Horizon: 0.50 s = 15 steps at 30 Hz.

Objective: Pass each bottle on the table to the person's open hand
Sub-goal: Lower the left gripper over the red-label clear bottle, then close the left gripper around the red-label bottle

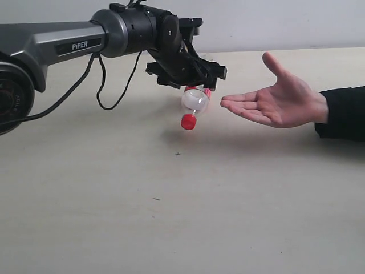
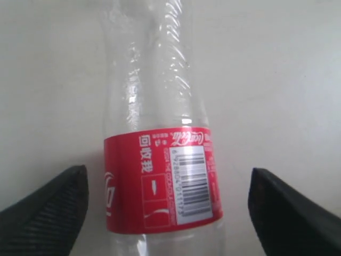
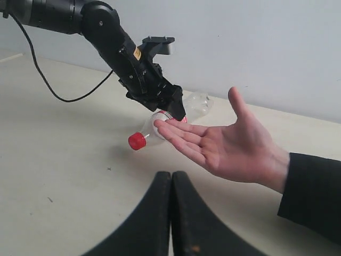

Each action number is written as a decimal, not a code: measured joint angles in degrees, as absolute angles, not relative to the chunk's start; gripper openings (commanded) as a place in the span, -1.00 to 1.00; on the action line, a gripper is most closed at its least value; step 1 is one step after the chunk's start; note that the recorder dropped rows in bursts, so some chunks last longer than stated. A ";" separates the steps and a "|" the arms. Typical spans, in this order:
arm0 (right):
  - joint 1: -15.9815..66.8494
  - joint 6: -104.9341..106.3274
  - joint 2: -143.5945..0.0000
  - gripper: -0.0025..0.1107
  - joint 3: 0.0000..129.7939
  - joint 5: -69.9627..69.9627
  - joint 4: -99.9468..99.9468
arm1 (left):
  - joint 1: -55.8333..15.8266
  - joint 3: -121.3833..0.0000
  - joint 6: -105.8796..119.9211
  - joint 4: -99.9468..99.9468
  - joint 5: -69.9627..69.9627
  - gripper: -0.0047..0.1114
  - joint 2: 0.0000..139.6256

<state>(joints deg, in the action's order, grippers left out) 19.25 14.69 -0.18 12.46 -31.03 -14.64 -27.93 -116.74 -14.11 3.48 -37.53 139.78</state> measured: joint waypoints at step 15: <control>19.25 14.69 -0.18 -0.96 12.46 -31.03 -14.64 | -27.93 -117.10 -13.99 3.53 -36.39 0.44 143.01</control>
